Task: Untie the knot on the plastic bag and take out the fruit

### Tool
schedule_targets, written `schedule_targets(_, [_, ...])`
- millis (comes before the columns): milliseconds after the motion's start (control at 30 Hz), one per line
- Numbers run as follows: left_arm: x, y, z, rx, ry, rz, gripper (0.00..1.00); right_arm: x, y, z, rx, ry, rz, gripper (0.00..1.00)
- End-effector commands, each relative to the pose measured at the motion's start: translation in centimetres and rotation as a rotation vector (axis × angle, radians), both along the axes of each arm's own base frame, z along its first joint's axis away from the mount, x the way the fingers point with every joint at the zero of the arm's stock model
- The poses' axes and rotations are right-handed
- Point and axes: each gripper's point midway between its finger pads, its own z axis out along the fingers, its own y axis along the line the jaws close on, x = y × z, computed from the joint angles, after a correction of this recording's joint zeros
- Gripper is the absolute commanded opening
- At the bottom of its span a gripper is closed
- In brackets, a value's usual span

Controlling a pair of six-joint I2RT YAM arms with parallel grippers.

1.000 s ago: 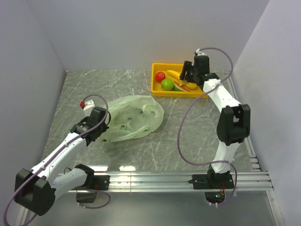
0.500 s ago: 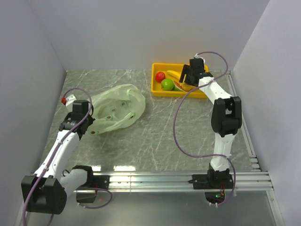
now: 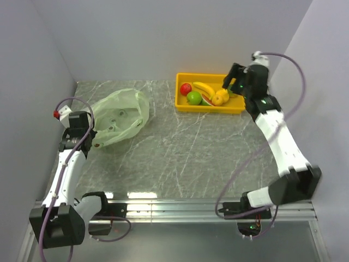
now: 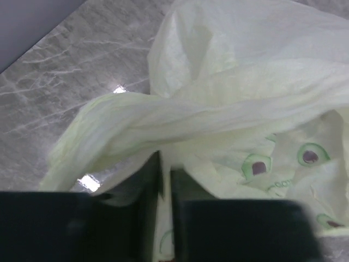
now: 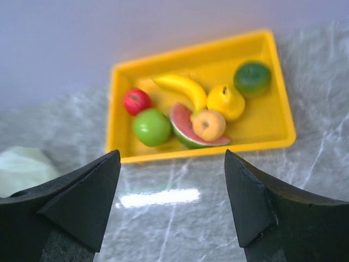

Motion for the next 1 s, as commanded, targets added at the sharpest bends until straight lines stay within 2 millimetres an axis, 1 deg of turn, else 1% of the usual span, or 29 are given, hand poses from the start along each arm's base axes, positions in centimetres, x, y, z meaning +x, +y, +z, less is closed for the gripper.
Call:
schedule_targets(0, [-1.0,0.3,1.4,0.016,-0.048,0.013,0.23,-5.5,-1.0,6.1,0.042,-0.184,-0.006,0.83])
schedule_targets(33, [-1.2,0.1,1.6,0.013,-0.056,0.007,0.3,-6.8,-1.3,6.7,0.034,-0.206,-0.002,0.84])
schedule_targets(67, [-1.6,-0.3,2.0,0.003,-0.065,-0.012,0.34,-8.0,-1.5,6.0,0.029,-0.196,-0.003,0.83])
schedule_targets(100, [-1.7,-0.7,2.5,-0.002,-0.078,-0.029,0.49,-10.3,-2.0,7.9,0.037,-0.257,-0.007,0.83])
schedule_targets(133, [-1.8,-1.0,2.8,-0.005,-0.082,-0.041,0.56,-11.5,-2.3,8.3,0.029,-0.276,-0.006,0.83])
schedule_targets(167, [-2.2,-1.3,3.5,-0.008,-0.094,-0.056,0.68,-12.7,-2.6,7.8,0.021,-0.268,-0.008,0.83])
schedule_targets(200, [-2.4,-1.6,4.0,-0.011,-0.102,-0.069,0.74,-14.8,-2.9,9.2,0.023,-0.318,-0.009,0.9])
schedule_targets(233, [-2.6,-1.8,4.5,-0.012,-0.11,-0.081,0.77,-15.9,-3.2,9.5,0.015,-0.331,-0.01,0.93])
schedule_targets(267, [-3.0,-1.9,6.1,-0.008,-0.149,-0.095,0.82,-16.9,-3.5,9.1,0.008,-0.322,-0.016,0.93])
schedule_targets(300, [-3.5,-2.1,6.5,-0.008,-0.147,-0.1,0.83,-18.7,-3.9,10.1,0.009,-0.361,-0.019,0.94])
schedule_targets(333, [-3.9,-2.1,7.4,-0.005,-0.167,-0.105,0.84,-19.5,-4.2,10.1,0.005,-0.365,-0.026,0.95])
schedule_targets(367, [-4.5,-2.3,9.8,0.009,-0.224,-0.116,0.9,-20.3,-4.3,9.5,0.004,-0.357,-0.029,0.95])
schedule_targets(400, [-5.1,-2.6,10.7,0.01,-0.24,-0.135,0.92,-21.9,-4.6,10.3,0.011,-0.399,-0.029,0.96])
schedule_targets(433, [-5.5,-2.8,12.0,0.018,-0.272,-0.151,0.94,-22.6,-4.7,10.2,0.016,-0.41,-0.031,0.96])
schedule_targets(467, [-6.5,-2.9,14.6,0.046,-0.337,-0.17,0.98,-23.2,-4.8,9.7,0.018,-0.408,-0.028,0.96])
schedule_targets(500, [-7.0,-3.0,15.8,0.057,-0.363,-0.178,0.99,-24.6,-5.0,10.1,0.028,-0.441,-0.03,0.97])
schedule_targets(533, [-7.7,-3.2,16.3,0.065,-0.357,-0.193,0.99,-25.1,-5.0,10.0,0.04,-0.446,-0.03,0.97])
schedule_targets(567, [-8.3,-3.2,17.8,0.099,-0.377,-0.212,0.99,-25.5,-4.9,9.1,0.043,-0.428,-0.021,0.97])
schedule_targets(600, [-8.7,-3.1,18.1,0.113,-0.379,-0.212,0.99,-26.4,-4.6,9.0,0.052,-0.443,-0.001,0.98])
schedule_targets(633, [-9.1,-2.7,18.0,0.125,-0.369,-0.193,0.99,-26.8,-4.4,8.6,0.062,-0.438,0.012,0.98])
schedule_targets(667, [-9.6,-2.7,18.0,0.12,-0.375,-0.183,0.99,-27.0,-4.2,7.4,0.07,-0.407,0.021,0.98])
schedule_targets(700, [-9.9,-2.8,17.7,0.109,-0.375,-0.179,0.99,-27.8,-3.9,7.2,0.089,-0.413,0.04,0.98])
schedule_targets(767, [-10.8,-3.6,17.0,0.055,-0.409,-0.182,0.99,-28.6,-3.2,6.2,0.113,-0.383,0.077,0.98])
schedule_targets(833, [-11.9,-4.2,17.0,0.029,-0.464,-0.195,0.99,-29.8,-2.8,6.0,0.108,-0.4,0.125,0.99])
schedule_targets(867, [-13.1,-4.4,17.2,0.037,-0.524,-0.2,0.99,-29.9,-2.7,5.2,0.106,-0.388,0.13,0.99])
schedule_targets(900, [-13.8,-4.4,17.2,0.046,-0.553,-0.202,0.99,-30.5,-2.8,5.2,0.11,-0.407,0.133,0.99])
schedule_targets(933, [-14.5,-4.4,17.2,0.052,-0.569,-0.2,0.99,-30.7,-2.7,5.0,0.113,-0.408,0.142,0.99])
schedule_targets(967, [-15.8,-4.1,17.7,0.068,-0.599,-0.184,0.99,-30.9,-2.5,4.6,0.114,-0.403,0.156,0.99])
